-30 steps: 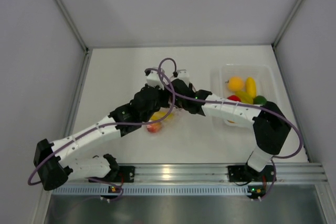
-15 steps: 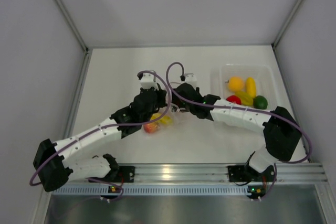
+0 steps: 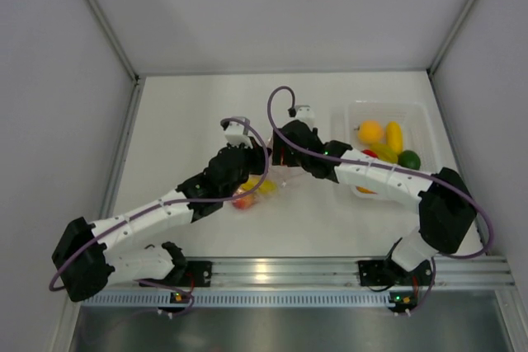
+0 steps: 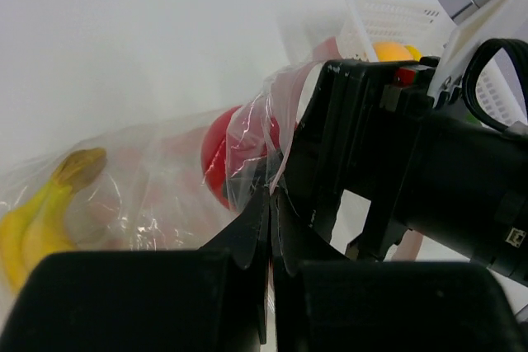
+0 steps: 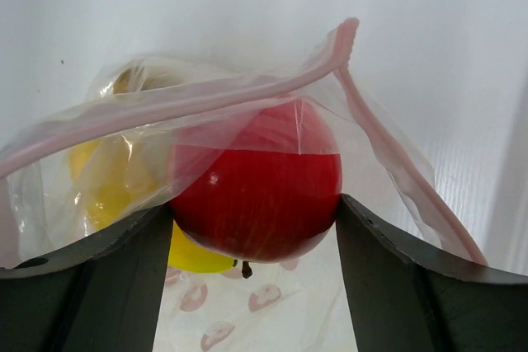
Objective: Open the zip-top bag and remove the fake food
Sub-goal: Pick up the fake fruit from the zipper food storage bag, then place the fake fruit in the bin.
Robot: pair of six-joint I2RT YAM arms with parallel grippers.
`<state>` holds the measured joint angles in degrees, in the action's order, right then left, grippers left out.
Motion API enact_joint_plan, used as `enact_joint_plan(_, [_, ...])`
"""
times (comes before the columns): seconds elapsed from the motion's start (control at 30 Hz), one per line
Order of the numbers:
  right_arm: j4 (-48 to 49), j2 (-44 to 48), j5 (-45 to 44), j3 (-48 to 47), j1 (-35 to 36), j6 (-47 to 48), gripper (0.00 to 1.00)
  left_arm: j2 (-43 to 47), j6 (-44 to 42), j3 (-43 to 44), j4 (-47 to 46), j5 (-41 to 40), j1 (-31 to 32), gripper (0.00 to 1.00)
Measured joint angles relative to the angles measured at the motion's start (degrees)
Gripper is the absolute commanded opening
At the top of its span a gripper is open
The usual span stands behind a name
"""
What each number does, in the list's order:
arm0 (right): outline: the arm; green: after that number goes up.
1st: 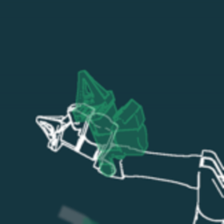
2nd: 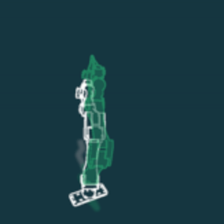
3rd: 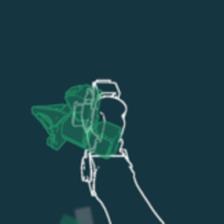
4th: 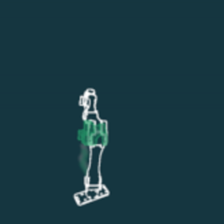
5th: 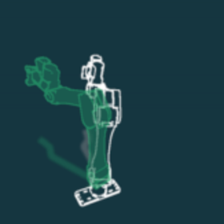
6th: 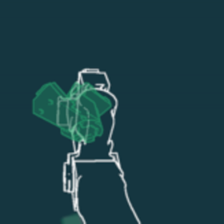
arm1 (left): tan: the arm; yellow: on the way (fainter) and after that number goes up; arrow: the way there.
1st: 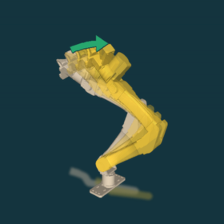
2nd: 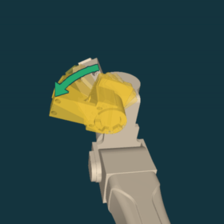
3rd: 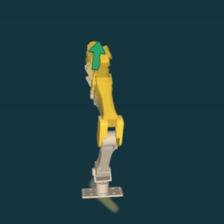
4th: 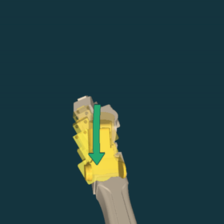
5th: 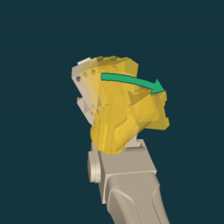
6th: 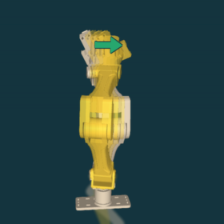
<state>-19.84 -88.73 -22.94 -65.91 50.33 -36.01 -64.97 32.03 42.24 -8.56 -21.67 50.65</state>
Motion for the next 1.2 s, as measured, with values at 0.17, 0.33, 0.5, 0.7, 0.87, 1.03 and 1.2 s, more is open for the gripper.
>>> enact_joint_plan(0.17, [-0.9,-0.7,0.1,-2.4,-0.3,0.0,0.14,0.0,0.0,-0.7,-1.6,0.1,0.0,0.00])
enact_joint_plan(0.33, [-1.8,-0.6,0.2,-3.6,-0.4,0.5,0.14,0.0,0.7,-0.9,-2.0,-1.4,0.0,0.00])
enact_joint_plan(0.5, [-2.1,1.3,0.5,-3.0,-0.4,0.5,0.14,-0.2,2.4,-1.2,-2.0,-3.8,0.1,0.00])
enact_joint_plan(0.7, [-2.5,5.9,0.3,-1.6,-0.4,1.1,0.14,-1.6,3.9,-1.2,-2.0,-4.8,0.1,0.00])
enact_joint_plan(0.87, [-2.5,7.3,0.3,-1.6,-0.4,1.9,0.14,-2.0,4.3,-1.2,-2.0,-4.8,0.1,0.00])
enact_joint_plan(1.03, [-2.8,8.5,0.3,-1.5,-0.4,2.4,0.14,-2.0,4.3,-1.2,-1.9,-5.0,0.1,0.00])
enact_joint_plan(1.2, [-4.3,12.7,1.0,-1.5,-0.6,3.3,0.14,-2.0,4.6,-1.2,-2.0,-5.3,0.1,0.00])
